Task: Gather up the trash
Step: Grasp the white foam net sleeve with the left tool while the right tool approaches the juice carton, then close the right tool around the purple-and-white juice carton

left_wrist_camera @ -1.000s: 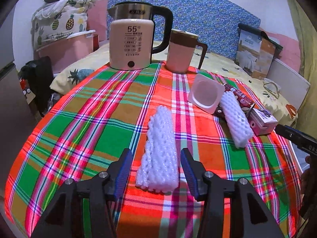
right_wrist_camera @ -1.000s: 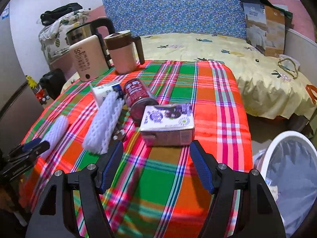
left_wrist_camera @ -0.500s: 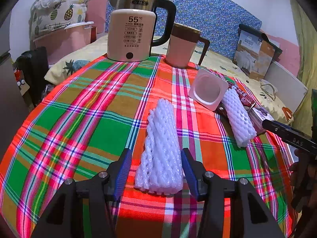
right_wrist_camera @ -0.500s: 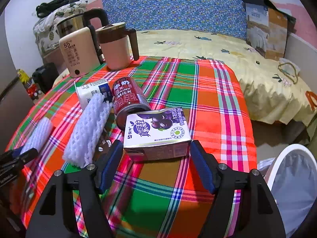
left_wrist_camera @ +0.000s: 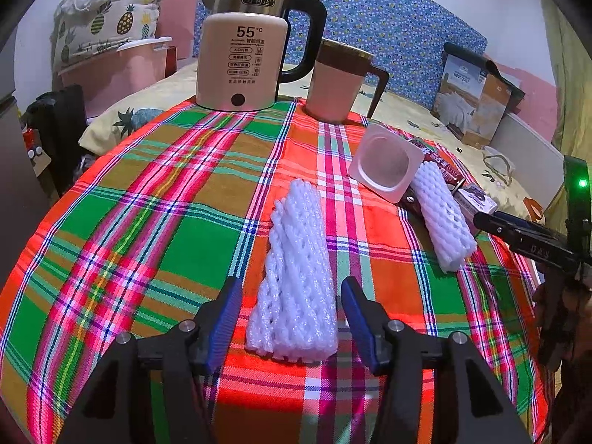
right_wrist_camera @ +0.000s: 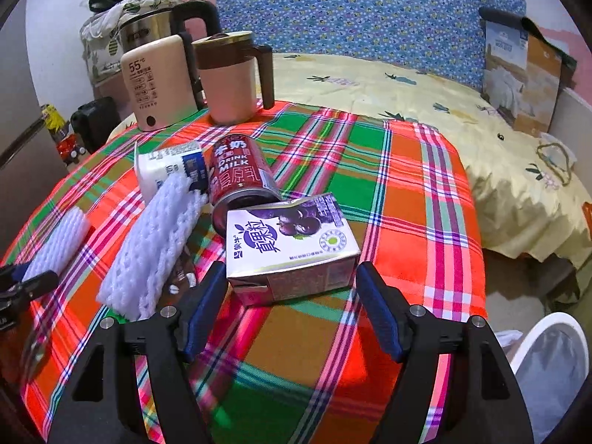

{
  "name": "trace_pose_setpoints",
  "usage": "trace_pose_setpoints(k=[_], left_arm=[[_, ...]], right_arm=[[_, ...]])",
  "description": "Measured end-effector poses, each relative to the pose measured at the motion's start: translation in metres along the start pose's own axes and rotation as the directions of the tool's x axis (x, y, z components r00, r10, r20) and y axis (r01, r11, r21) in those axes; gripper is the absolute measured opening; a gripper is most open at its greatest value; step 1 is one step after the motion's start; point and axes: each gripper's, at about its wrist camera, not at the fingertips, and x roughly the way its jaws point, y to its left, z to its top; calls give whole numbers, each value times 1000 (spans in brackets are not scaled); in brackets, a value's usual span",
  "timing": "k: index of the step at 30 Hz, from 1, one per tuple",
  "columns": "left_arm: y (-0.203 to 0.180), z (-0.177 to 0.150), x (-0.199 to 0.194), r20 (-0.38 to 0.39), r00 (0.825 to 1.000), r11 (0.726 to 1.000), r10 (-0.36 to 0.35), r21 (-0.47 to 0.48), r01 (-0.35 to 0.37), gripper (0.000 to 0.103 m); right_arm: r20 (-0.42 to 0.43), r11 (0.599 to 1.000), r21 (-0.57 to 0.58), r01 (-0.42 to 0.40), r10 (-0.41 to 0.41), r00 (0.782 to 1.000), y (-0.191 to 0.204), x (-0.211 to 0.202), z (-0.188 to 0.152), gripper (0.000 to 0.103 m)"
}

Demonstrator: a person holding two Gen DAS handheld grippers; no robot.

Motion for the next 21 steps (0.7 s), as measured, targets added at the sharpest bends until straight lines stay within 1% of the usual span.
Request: trace_pose_setpoints(k=[6,7,8,9,10,11,13,15,17,18,19,21], left_arm=[[-3,-1,2,-2,1000,1000,0,17,0,55],[-3,-1,2,-2,1000,1000,-1,21,1,55],[-4,-1,2,-2,1000,1000,-2,27,2,51],[-5,-2,1,-3,1000,999,0,34,0,48],[-7,-2,2,-4,1000,999,6,43,-6,42],[-8,-3,2,-5,1000,999,3,49,-3,35],[-11,-4,1,-2,1000,998,-1,68,1,32],[-16,-6,0,-1,1000,996,0,87,0,30],[-21,-8,-1,0,1000,995,2,99,-2,30],[-22,-9,0,-1,1000,995,2,99,-2,30],[-22,-9,0,0,1000,995,5,99,-5,30],[-22,-8,0,-1,1000,995,5,96,-5,30]], right_arm=[[-11,999,14,-40,40,999,-3,5,2,72],[-9,999,20,-44,44,999,-4,4,2,66],[0,998,29,-50,50,999,-5,2,1,53],[7,998,38,-58,58,998,-5,-1,0,46],[10,997,45,-56,55,998,-6,-3,-1,37],[13,998,47,-51,51,999,-6,-5,-2,33],[11,997,54,-54,53,999,-6,-8,-5,31],[7,996,63,-60,60,998,-7,-13,-11,30],[-4,997,79,-22,22,1000,-11,-15,-15,30],[4,994,108,10,-10,1000,-15,-18,-16,30],[19,991,130,18,-20,1000,-18,-21,-16,31],[54,984,179,5,-15,998,-21,-27,-13,50]])
